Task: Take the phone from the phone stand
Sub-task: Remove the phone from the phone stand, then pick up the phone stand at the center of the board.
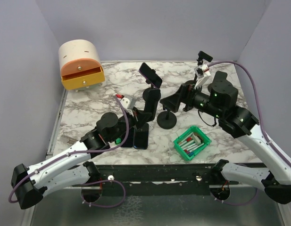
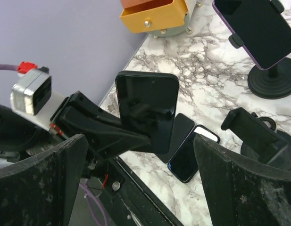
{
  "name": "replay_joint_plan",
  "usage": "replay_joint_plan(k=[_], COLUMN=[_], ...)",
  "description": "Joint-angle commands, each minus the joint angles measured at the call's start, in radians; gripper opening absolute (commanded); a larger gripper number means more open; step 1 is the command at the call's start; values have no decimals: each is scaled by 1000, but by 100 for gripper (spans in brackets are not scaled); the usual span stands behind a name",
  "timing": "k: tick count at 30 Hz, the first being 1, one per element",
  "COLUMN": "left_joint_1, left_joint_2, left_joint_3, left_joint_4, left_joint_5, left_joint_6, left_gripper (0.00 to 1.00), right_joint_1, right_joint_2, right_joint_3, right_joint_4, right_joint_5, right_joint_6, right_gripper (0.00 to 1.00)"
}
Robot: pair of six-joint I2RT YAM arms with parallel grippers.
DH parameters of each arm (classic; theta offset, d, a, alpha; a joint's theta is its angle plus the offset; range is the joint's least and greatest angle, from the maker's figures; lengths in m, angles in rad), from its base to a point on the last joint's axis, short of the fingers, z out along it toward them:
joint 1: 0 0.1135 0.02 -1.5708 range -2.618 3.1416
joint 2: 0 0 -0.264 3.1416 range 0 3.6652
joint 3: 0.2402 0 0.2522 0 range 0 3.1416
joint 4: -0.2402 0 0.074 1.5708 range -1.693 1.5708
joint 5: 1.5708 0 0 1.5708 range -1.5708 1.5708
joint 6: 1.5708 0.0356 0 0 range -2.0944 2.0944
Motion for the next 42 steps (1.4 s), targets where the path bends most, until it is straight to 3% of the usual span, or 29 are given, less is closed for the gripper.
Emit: replay_joint_plan(k=[1,7,18,23,27,33,42], left_joint_1=[0,-2,-121,-143,-157,-173,-189], left_joint_2=[-100,-101,170,250,286,303,321], left_joint_3=[-32,-131,-182,-193,-206,-233,-254], left_joint_4=[-167,-269,-82,-7,29,60,90], left_joint_5=[-128,-76,-67,-68,-81,-103,-94], left_joint_6=[-131,-344,-498,-533,-553,-580,-583], left_gripper=[0,0,0,0,0,0,0], right_joint_1=[1,2,2,1,2,1,0], right_joint_2=[-124,-285,-427,-364,-268,-133,-55], right_joint_3=[-46,-191,-379,-408,-382,-352,-354], right_joint_4=[-49,-62,7,44,55,89,135], right_joint_5=[48,216,328,408,491,480,541], right_joint_6=[-58,-123,-177,-143,-78,-31,-38], right_gripper=[100,100,98,97,90,85,72])
